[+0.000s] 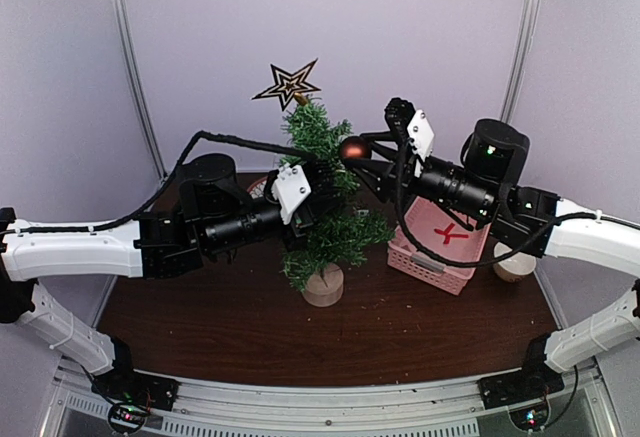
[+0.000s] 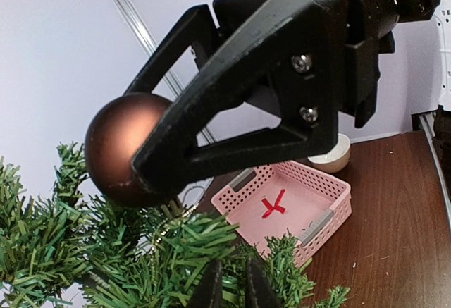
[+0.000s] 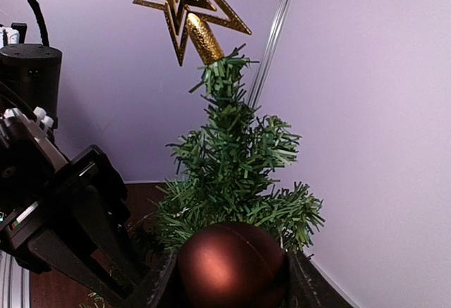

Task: Decorate the small christmas tree

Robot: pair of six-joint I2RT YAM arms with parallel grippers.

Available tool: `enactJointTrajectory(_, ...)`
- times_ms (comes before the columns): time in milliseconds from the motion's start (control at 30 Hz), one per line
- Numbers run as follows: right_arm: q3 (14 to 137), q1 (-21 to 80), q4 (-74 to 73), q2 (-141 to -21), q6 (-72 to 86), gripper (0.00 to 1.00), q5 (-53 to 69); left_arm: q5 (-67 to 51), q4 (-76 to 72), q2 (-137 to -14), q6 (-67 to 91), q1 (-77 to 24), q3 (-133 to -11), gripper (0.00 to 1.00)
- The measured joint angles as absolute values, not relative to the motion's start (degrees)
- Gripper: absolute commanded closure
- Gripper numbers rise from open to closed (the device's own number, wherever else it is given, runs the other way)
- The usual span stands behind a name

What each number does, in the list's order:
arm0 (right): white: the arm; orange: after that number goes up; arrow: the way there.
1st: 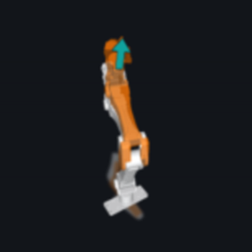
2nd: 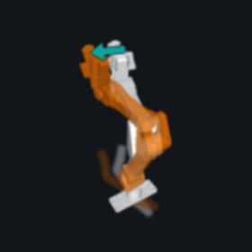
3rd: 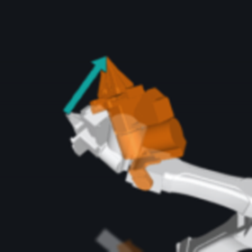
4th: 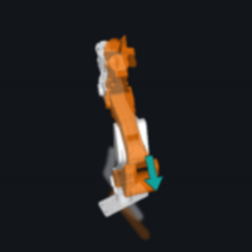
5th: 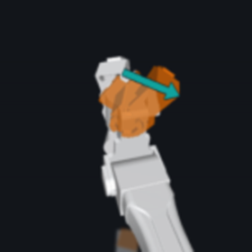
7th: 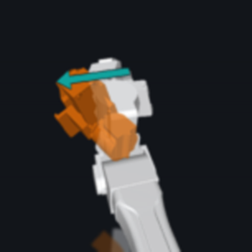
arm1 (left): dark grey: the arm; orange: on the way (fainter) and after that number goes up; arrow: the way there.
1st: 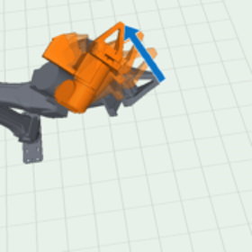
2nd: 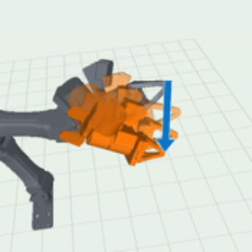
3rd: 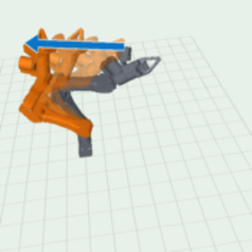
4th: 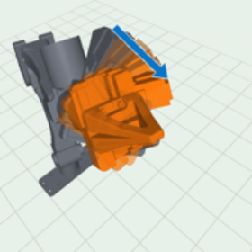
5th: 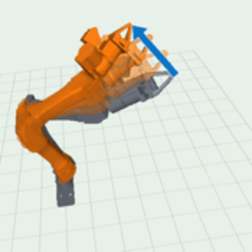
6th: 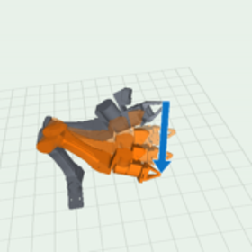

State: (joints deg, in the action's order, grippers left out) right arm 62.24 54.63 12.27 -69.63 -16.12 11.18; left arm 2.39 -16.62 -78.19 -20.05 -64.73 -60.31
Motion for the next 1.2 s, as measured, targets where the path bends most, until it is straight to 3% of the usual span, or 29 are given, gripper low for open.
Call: enactJointTrajectory(1200,60.6,54.6,12.0,-67.3,-14.5,0.72,14.6,2.7,-16.6,-78.2,-20.1,-64.7,-60.3,0.87)
